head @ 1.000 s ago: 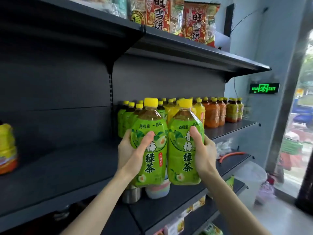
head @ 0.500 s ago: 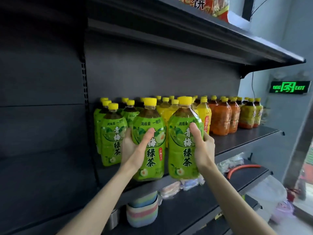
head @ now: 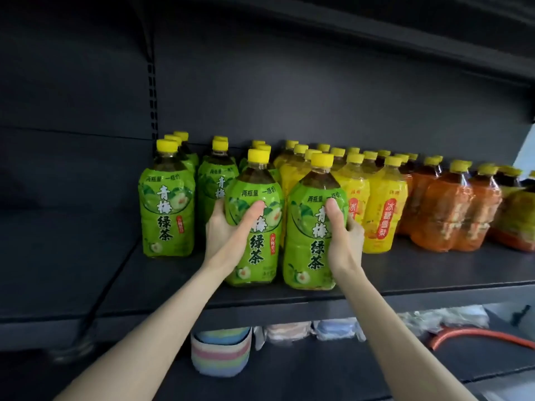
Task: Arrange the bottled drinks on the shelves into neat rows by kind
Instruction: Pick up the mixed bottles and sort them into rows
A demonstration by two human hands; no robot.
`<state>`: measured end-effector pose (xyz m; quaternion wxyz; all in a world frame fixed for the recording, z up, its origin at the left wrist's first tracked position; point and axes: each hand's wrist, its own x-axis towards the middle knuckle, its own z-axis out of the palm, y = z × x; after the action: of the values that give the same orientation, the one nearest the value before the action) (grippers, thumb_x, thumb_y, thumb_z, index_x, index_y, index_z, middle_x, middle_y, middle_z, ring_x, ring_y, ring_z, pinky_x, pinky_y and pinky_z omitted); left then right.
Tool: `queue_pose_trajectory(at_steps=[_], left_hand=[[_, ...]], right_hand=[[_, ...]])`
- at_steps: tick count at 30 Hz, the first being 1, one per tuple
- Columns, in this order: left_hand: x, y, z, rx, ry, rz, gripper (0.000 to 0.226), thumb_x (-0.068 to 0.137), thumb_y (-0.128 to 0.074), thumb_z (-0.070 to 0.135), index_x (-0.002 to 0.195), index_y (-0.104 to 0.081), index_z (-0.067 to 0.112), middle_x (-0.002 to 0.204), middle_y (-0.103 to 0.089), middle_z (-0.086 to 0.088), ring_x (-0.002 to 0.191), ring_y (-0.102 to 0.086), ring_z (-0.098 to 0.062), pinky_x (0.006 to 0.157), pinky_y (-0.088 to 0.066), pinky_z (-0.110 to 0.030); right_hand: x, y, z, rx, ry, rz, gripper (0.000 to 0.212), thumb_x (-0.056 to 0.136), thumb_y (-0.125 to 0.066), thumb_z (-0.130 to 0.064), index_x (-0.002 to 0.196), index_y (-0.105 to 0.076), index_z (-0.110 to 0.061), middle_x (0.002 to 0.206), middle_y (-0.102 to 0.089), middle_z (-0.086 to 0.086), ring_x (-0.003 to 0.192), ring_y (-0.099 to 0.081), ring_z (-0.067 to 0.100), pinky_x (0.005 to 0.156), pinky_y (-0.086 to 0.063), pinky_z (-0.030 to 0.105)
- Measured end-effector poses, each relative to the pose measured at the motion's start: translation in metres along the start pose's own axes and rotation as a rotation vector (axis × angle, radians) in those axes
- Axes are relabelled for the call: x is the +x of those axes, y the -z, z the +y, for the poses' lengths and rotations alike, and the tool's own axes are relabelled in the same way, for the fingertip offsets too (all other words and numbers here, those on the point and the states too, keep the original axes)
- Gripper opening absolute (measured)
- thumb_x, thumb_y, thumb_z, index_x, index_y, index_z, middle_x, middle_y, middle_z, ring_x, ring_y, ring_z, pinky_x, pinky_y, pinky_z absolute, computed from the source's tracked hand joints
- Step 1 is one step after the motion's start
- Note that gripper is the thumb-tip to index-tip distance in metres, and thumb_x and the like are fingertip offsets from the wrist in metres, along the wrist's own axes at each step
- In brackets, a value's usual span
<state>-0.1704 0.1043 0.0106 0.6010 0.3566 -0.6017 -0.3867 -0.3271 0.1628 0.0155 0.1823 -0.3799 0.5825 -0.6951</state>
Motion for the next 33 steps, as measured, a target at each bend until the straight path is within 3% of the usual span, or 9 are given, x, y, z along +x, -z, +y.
queue_pose_trajectory(at_steps=[3, 6, 9, 12, 14, 17, 25, 29, 33], left_hand=[[0.000, -0.010, -0.003, 0.021, 0.007, 0.027, 0.093, 0.059, -0.064, 0.073, 0.130, -0.048, 0.016, 0.114, -0.062, 0.012, 0.113, -0.056, -0.011, 0.103, -0.040, -0.034], [0.006, -0.017, -0.006, 0.033, 0.031, 0.017, 0.093, 0.065, -0.066, 0.066, 0.137, -0.041, 0.012, 0.119, -0.060, 0.009, 0.112, -0.054, -0.007, 0.107, -0.038, -0.036], [0.016, -0.021, -0.016, 0.072, 0.043, -0.019, 0.070, 0.084, -0.063, 0.045, 0.141, -0.035, 0.016, 0.111, -0.047, 0.027, 0.099, -0.045, 0.014, 0.096, -0.032, -0.013], [0.025, -0.027, -0.020, 0.090, 0.067, -0.051, 0.067, 0.093, -0.051, 0.036, 0.148, -0.020, 0.013, 0.118, -0.028, 0.019, 0.108, -0.027, 0.005, 0.084, -0.017, -0.002], [0.030, -0.031, -0.023, 0.100, 0.079, -0.056, 0.068, 0.094, -0.046, 0.040, 0.149, -0.016, 0.015, 0.131, -0.030, 0.015, 0.115, -0.025, 0.003, 0.089, -0.017, -0.005], [0.038, -0.035, -0.030, 0.113, 0.089, 0.000, 0.075, 0.088, -0.045, 0.052, 0.150, -0.016, 0.021, 0.154, -0.018, -0.002, 0.138, -0.024, -0.014, 0.104, -0.019, -0.024], [0.031, -0.045, -0.043, 0.004, 0.000, 0.098, 0.058, 0.093, -0.050, 0.040, 0.144, -0.030, 0.022, 0.125, -0.039, 0.020, 0.118, -0.036, 0.003, 0.086, -0.028, -0.003], [0.034, -0.050, -0.043, 0.006, 0.002, 0.082, 0.061, 0.095, -0.044, 0.042, 0.148, -0.021, 0.021, 0.140, -0.033, 0.013, 0.122, -0.026, 0.004, 0.099, -0.023, -0.017], [0.037, -0.052, -0.046, 0.012, 0.020, 0.073, 0.063, 0.096, -0.041, 0.042, 0.150, -0.017, 0.021, 0.153, -0.027, 0.004, 0.128, -0.024, 0.001, 0.099, -0.019, -0.016]], right_hand=[[0.009, 0.004, 0.012, 0.042, -0.032, -0.035, 0.124, 0.046, -0.051, -0.085, 0.144, -0.041, -0.010, 0.148, -0.044, 0.006, 0.134, -0.041, 0.021, 0.111, -0.031, 0.042], [0.017, 0.005, 0.021, 0.089, -0.046, -0.045, 0.119, 0.048, -0.051, -0.083, 0.142, -0.042, -0.011, 0.145, -0.046, 0.005, 0.133, -0.043, 0.021, 0.110, -0.032, 0.041], [0.025, 0.004, 0.023, 0.104, -0.037, -0.076, 0.090, 0.055, -0.056, -0.076, 0.123, -0.060, -0.017, 0.123, -0.063, -0.003, 0.116, -0.054, 0.014, 0.098, -0.041, 0.028], [0.029, 0.001, 0.026, 0.095, -0.013, -0.081, 0.090, 0.054, -0.051, -0.078, 0.119, -0.062, -0.017, 0.120, -0.064, -0.004, 0.115, -0.056, 0.013, 0.103, -0.038, 0.034], [0.031, 0.001, 0.028, 0.093, 0.001, -0.082, 0.085, 0.054, -0.049, -0.078, 0.115, -0.062, -0.020, 0.115, -0.065, -0.008, 0.113, -0.056, 0.011, 0.102, -0.038, 0.032], [0.032, 0.002, 0.027, 0.108, 0.015, -0.097, 0.055, 0.058, -0.054, -0.072, 0.095, -0.060, -0.032, 0.091, -0.063, -0.027, 0.094, -0.057, -0.006, 0.085, -0.040, 0.010], [0.034, 0.002, 0.029, 0.124, 0.050, -0.122, 0.044, 0.061, -0.052, -0.071, 0.092, -0.056, -0.040, 0.096, -0.059, -0.026, 0.094, -0.053, -0.009, 0.079, -0.037, 0.011], [0.033, 0.002, 0.029, 0.126, 0.048, -0.120, 0.046, 0.066, -0.053, -0.068, 0.098, -0.059, -0.036, 0.102, -0.062, -0.021, 0.099, -0.056, 0.000, 0.087, -0.038, 0.020], [0.033, 0.001, 0.031, 0.123, 0.050, -0.108, 0.056, 0.063, -0.053, -0.071, 0.103, -0.060, -0.034, 0.106, -0.063, -0.019, 0.109, -0.055, 0.008, 0.094, -0.041, 0.023]])
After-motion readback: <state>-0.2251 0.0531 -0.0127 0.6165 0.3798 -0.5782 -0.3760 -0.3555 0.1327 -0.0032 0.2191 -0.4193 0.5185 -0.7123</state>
